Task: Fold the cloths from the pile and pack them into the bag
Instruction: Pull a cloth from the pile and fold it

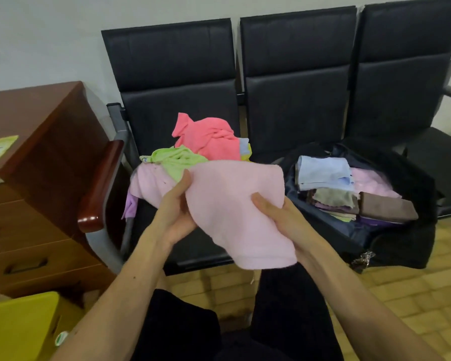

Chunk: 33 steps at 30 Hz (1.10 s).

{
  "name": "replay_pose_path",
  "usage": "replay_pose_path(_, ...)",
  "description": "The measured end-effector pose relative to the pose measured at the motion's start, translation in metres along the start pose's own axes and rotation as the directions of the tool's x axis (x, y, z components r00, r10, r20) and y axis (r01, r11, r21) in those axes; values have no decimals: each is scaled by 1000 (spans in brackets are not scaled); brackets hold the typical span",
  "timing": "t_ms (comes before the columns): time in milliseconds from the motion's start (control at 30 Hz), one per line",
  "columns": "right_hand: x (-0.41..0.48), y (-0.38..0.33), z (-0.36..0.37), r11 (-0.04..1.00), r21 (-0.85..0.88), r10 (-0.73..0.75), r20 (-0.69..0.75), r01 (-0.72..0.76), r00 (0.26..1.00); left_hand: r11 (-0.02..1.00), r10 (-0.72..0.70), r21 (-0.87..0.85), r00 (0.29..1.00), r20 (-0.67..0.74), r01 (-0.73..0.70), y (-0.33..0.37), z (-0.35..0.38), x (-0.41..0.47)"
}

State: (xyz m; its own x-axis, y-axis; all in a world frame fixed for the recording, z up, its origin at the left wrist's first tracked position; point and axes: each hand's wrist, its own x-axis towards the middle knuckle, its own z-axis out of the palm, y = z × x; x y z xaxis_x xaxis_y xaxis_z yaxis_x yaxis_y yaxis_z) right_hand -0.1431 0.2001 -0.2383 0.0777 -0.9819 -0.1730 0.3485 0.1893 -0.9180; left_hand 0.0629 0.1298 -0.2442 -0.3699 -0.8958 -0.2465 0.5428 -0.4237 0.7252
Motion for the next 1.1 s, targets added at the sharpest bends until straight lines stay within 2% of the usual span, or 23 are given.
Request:
replay_pose_path(67,4,-14,-11,999,25,-24,-35,25,999,995,-60,-72,986,158,72,-18,7,10)
replay_pose_path(133,8,-25,-22,998,64,-25,-63,29,998,983,-174,-14,943,284,186,-37,15,20)
replay_pose_path(167,10,-28,-32,997,76,-25,-91,32,996,970,-236,14,918,319,244,-48,20,27)
replay_pose_path(233,12,-30,-59,998,43,-39,-172,47,984,939,-345,98,891,296,331,-65,33,40)
replay_pose_path(367,12,-22,-124,999,-24,35,-305,-45,952,855,-400,413,905,143,313,-96,59,72)
replay_pose_path(467,8,-16,-178,988,-71,105,-374,-141,921,774,-431,558,895,117,299,-122,81,102)
replay_pose_path(567,10,-18,-235,970,-156,102,-429,-184,898,699,-436,672,891,128,245,-157,105,147)
replay_pose_path(633,20,-25,-277,956,-188,105,-492,-223,864,680,-438,698,888,142,224,-181,129,183)
replay_pose_path(833,66,-61,-370,957,-135,134,-576,-256,807,662,-422,731,890,176,169,-224,195,278)
replay_pose_path(1000,129,-70,-448,897,-259,94,-678,-357,729,660,-384,738,907,174,138,-259,223,360)
replay_pose_path(1100,160,-58,-482,863,-305,77,-711,-404,699,598,-361,794,921,147,108,-284,222,393)
